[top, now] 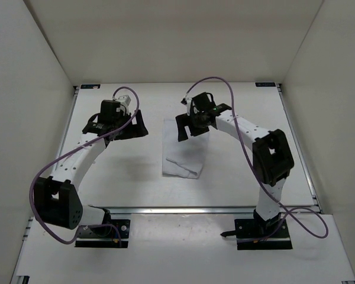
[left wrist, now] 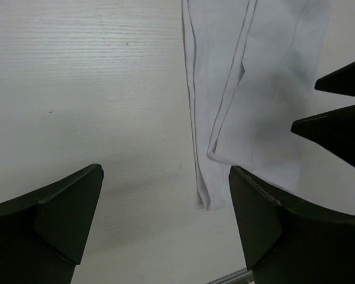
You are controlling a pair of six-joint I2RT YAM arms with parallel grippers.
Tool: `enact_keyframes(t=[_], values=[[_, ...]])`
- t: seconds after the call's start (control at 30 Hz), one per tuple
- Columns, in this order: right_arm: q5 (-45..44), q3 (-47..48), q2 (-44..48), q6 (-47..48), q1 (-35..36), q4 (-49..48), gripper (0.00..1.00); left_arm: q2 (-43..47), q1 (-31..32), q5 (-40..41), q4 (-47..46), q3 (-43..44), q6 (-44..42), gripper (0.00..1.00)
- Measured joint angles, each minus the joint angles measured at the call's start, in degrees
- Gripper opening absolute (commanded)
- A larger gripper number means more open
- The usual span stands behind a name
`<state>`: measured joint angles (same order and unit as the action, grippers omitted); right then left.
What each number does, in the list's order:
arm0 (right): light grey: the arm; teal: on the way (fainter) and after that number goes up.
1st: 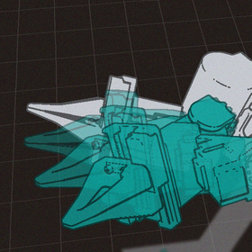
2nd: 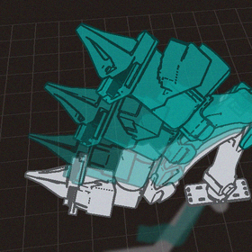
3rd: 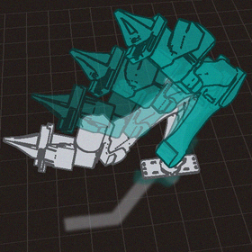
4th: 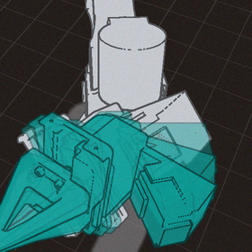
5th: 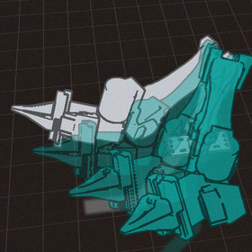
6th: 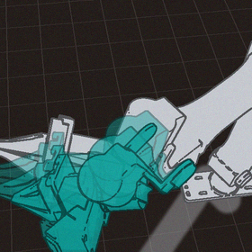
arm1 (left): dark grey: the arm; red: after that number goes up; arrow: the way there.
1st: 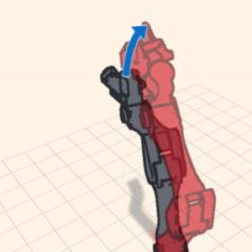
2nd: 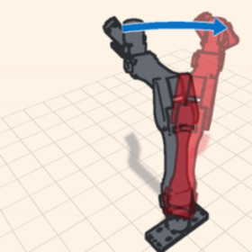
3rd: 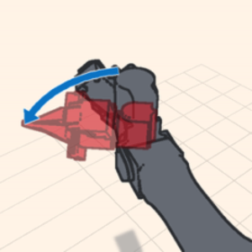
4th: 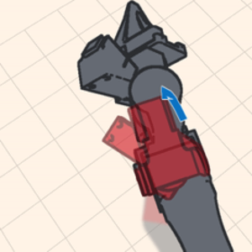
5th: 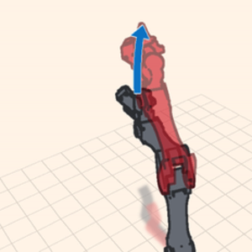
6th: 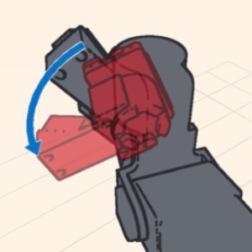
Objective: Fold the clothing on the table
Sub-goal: Move the skirt to the center of the board, then flatten the skirt out
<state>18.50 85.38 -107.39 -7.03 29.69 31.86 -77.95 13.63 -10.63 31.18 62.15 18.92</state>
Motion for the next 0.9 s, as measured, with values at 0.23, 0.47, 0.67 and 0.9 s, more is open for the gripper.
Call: enact_keyframes(t=[0.23, 0.47, 0.67, 0.9], values=[[-6.7, 4.7, -7.2, 0.2, 4.5, 5.2, 0.81, 1.6, -1.2, 0.8, -0.2, -1.8, 0.0, 0.99], [-10.7, 9.7, -12.6, -0.3, 4.6, 6.8, 0.82, 3.3, -1.4, 0.8, 0.2, -3.6, 0.0, 0.99], [-12.7, 15.1, -16.1, -0.5, 4.5, 6.6, 0.77, 3.5, -1.4, 0.8, 0.2, -3.6, 0.0, 0.98], [-14.1, 16.2, -18.7, -0.4, 4.5, 6.6, 0.39, 4.6, -1.4, 1.2, 0.7, -3.7, -0.4, 0.99]])
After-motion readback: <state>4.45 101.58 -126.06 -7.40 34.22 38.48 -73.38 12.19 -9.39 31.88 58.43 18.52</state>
